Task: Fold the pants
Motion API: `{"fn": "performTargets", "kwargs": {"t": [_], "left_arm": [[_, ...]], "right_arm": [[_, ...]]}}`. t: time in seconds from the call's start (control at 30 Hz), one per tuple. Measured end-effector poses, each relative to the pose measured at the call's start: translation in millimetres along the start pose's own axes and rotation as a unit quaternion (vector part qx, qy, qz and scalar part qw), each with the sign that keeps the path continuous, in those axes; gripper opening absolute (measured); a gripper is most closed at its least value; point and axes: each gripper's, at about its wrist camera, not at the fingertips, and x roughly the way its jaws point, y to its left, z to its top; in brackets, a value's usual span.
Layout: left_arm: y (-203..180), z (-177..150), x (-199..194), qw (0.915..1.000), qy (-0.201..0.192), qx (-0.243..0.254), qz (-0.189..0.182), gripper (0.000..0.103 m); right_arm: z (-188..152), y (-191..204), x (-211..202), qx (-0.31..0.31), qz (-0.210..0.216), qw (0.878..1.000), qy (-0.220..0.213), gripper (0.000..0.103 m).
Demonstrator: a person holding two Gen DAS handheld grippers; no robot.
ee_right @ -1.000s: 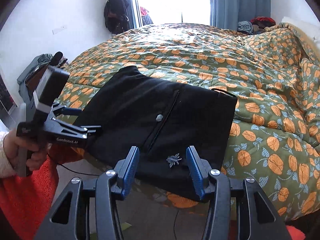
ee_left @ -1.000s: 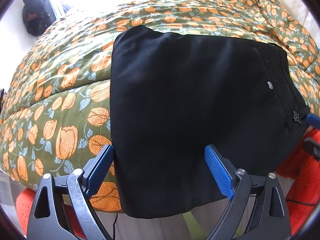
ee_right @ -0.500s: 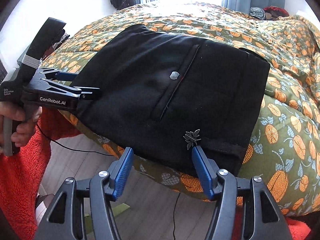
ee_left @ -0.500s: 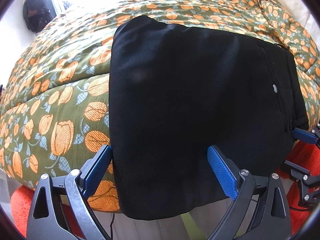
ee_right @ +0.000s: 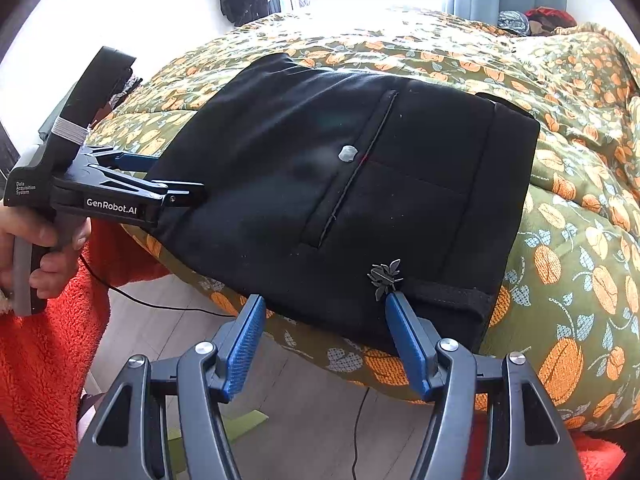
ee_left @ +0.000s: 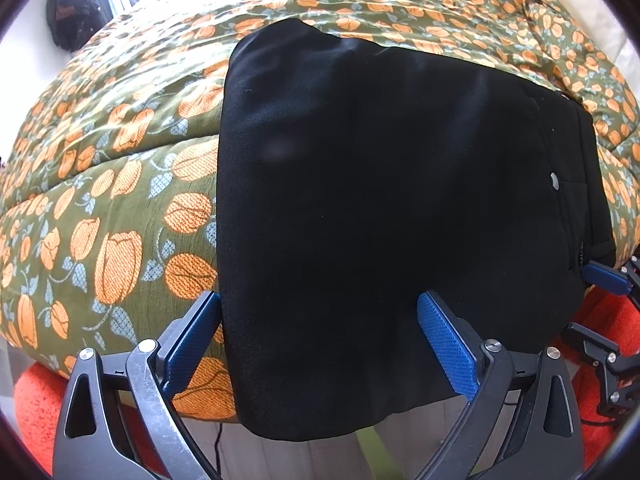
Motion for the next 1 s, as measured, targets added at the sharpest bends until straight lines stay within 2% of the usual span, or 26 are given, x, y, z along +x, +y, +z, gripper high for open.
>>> {"fn": "performTargets", "kwargs": {"t": [0.17,0.23,0.3,0.37,0.43,0.5,0.57,0.6,0.63,0.67,0.7,0.8,0.83,0.87,1.0], "left_arm": [[10.8,-0.6,4.2,0.9994,0.007,-0.021,-0.025,0.101],[17.3,0.1,3.7,0.9984,0.013,-0.029,-0.046,0.101],[29.5,2.4,-1.4,0.9955,0.024,-0.048,-0.078,0.099],[46.8,3.5,-14.4,0.9915,0.009,-0.074,-0.106,0.098],[67.1,5.4,-27.8,0.9872,-0.018,-0.097,-0.125,0.098],[84.3,7.6,-34.1,0.9835,-0.032,-0.116,-0.135,0.098],[97.7,8.5,-33.5,0.9797,-0.032,-0.132,-0.148,0.098],[101.3,8.5,-31.9,0.9776,-0.030,-0.136,-0.157,0.098],[101.3,6.9,-31.3,0.9755,-0.028,-0.138,-0.169,0.098],[100.4,5.9,-28.1,0.9741,-0.025,-0.136,-0.179,0.098],[96.4,7.6,-25.6,0.9739,-0.022,-0.132,-0.183,0.098],[84.3,12.2,-15.4,0.9764,-0.008,-0.122,-0.178,0.098],[82.9,14.4,-10.1,0.9771,0.000,-0.120,-0.175,0.098],[78.4,15.1,-2.0,0.9777,0.007,-0.120,-0.172,0.098],[69.0,22.1,11.1,0.9797,0.027,-0.108,-0.167,0.099]], "right_arm": [[1.3,-8.1,-6.2,0.024,0.028,0.999,-0.015,0.063],[2.3,-21.6,-14.0,0.057,0.066,0.996,-0.031,0.062],[1.7,-45.0,-27.4,0.114,0.120,0.984,-0.066,0.062],[-6.3,-76.8,-45.9,0.189,0.137,0.965,-0.120,0.063],[-22.6,-114.4,-57.0,0.278,0.146,0.936,-0.160,0.067],[-43.2,-149.3,-53.1,0.364,0.160,0.902,-0.166,0.069],[-58.7,-169.0,-44.7,0.420,0.194,0.870,-0.170,0.070],[-60.9,-172.0,-42.0,0.430,0.220,0.858,-0.176,0.070],[-58.7,-171.2,-39.6,0.427,0.248,0.851,-0.180,0.070],[-53.3,-168.1,-37.2,0.416,0.268,0.851,-0.176,0.070],[-46.1,-163.3,-34.2,0.401,0.277,0.858,-0.165,0.070],[-26.5,-148.4,-22.4,0.354,0.237,0.898,-0.114,0.070],[-23.0,-147.0,-17.0,0.348,0.222,0.906,-0.098,0.070],[-21.0,-147.8,-11.1,0.346,0.213,0.910,-0.085,0.070],[-14.9,-150.3,13.6,0.341,0.222,0.913,-0.034,0.070]]}}
